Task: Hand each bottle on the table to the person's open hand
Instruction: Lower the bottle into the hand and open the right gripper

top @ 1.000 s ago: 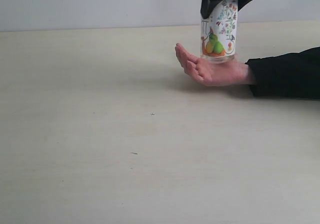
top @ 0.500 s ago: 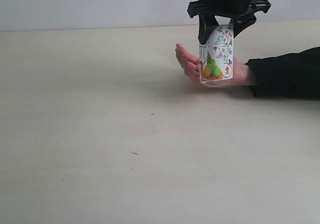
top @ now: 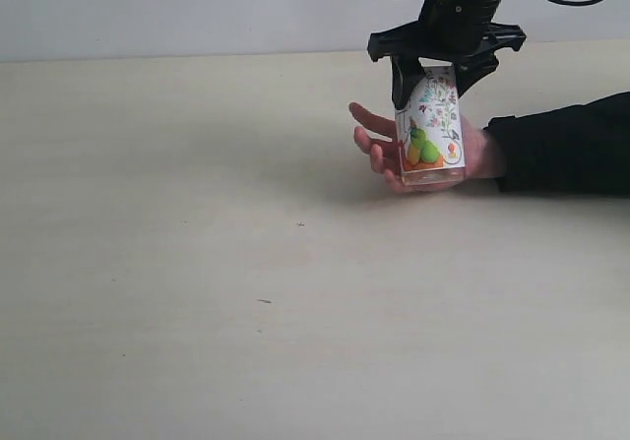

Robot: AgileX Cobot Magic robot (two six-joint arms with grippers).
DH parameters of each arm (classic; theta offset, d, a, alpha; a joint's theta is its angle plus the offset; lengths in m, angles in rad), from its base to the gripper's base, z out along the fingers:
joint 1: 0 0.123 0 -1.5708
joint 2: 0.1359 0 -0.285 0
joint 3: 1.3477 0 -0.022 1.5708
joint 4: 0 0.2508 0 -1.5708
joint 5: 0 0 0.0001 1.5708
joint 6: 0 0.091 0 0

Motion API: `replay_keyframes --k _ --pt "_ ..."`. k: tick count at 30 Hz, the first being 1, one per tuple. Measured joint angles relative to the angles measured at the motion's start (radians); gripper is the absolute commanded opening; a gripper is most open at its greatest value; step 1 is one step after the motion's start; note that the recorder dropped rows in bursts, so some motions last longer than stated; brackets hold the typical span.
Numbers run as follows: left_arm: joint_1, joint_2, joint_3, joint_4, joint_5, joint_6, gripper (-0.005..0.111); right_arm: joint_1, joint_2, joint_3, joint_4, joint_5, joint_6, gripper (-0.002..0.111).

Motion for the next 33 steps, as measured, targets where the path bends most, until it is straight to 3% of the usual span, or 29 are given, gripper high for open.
replay_keyframes --k 5,13,25,33 --pt "0.000 0.000 0.000 0.000 0.000 0.000 0.003 0.000 0.001 0.000 -0.002 0.000 0.004 0.015" --pt "0.000 0.000 0.000 0.000 0.000 0.000 0.003 0.000 0.007 0.000 -0.003 0.000 0.006 0.023" --pt "0.000 0.000 0.000 0.000 0.000 0.000 0.003 0.000 0.026 0.000 -0.016 -0.018 0.025 0.073" --pt "0.000 0.000 0.000 0.000 0.000 0.000 0.003 0.000 0.036 0.000 -0.051 -0.048 0.025 0.086"
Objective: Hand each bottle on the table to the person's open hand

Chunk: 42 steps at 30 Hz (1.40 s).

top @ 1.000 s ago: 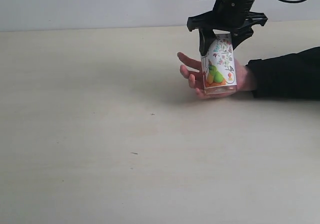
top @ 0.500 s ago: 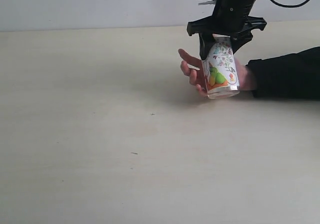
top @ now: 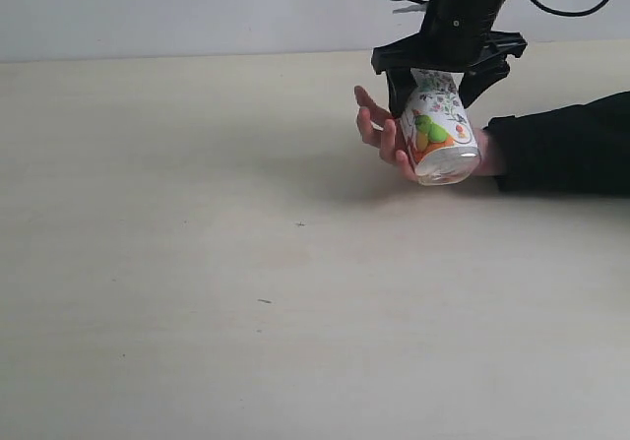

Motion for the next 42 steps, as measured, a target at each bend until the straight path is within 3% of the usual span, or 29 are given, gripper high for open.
replay_keyframes --k 19,24,27,33,37,42 --pt "0.000 0.000 0.000 0.000 0.000 0.000 0.003 0.000 -0.039 0.000 0.003 -0.037 -0.020 0.088" --pt "0.000 0.000 0.000 0.000 0.000 0.000 0.003 0.000 -0.095 0.000 0.081 -0.028 -0.083 0.086" --pt "0.000 0.000 0.000 0.000 0.000 0.000 0.003 0.000 -0.129 0.000 0.099 0.009 -0.097 0.073" --pt "0.000 0.000 0.000 0.000 0.000 0.000 0.003 0.000 -0.217 0.008 0.113 0.046 -0.143 0.001" --pt "0.000 0.000 0.000 0.000 0.000 0.000 0.003 0.000 -0.380 0.145 0.146 0.039 -0.199 0.001" --pt "-0.011 0.000 0.000 0.000 0.000 0.000 0.003 -0.002 -0.674 0.504 0.206 -0.177 -0.265 0.001"
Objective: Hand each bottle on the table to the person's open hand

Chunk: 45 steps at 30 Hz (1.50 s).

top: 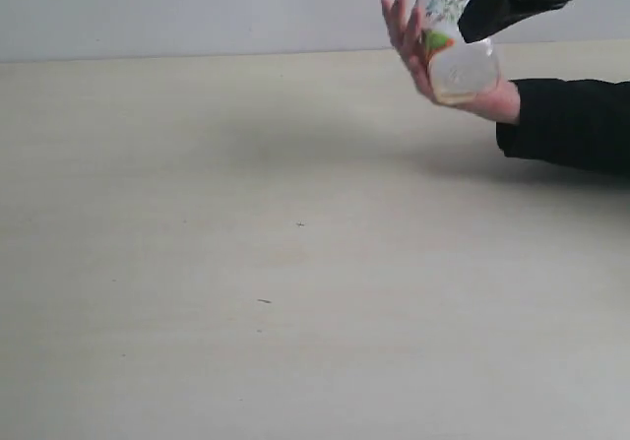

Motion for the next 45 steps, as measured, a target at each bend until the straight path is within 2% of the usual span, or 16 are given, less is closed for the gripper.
replay_keyframes --k 8,12,18,27,37,45 --pt "-0.004 0.000 0.000 0.000 0.000 0.000 0.003 0.000 -0.487 0.496 0.027 -0.317 -0.077 0.001" --pt "-0.004 0.000 0.000 0.000 0.000 0.000 0.003 0.000 -0.806 0.815 0.070 -0.480 -0.132 0.001" --pt "-0.004 0.000 0.000 0.000 0.000 0.000 0.003 0.000 -1.095 0.995 0.088 -0.507 -0.189 0.001" --pt "-0.004 0.000 0.000 0.000 0.000 0.000 0.003 0.000 -1.291 1.097 0.173 -0.638 -0.187 0.001" --pt "-0.004 0.000 0.000 0.000 0.000 0.000 0.003 0.029 -1.519 1.150 0.188 -0.665 -0.184 0.001" --pt "-0.004 0.000 0.000 0.000 0.000 0.000 0.003 0.030 -1.536 1.150 0.159 -0.665 -0.184 0.001"
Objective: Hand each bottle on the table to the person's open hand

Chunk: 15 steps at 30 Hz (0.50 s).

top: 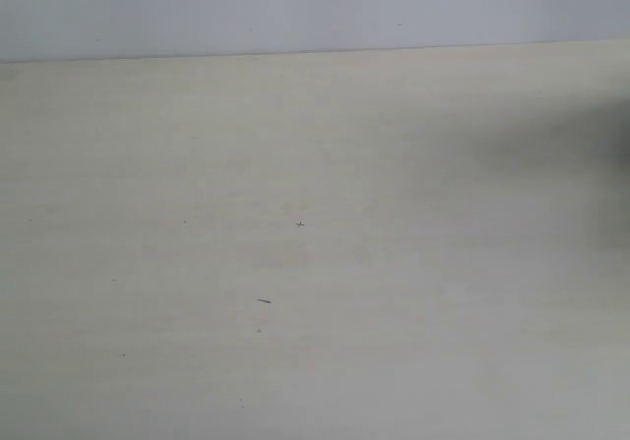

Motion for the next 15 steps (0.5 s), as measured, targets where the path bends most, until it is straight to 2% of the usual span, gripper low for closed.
replay_keyframes --k 15 --pt "0.000 0.000 0.000 0.000 0.000 0.000 0.003 0.000 0.000 0.000 -0.008 0.000 0.000 0.001"
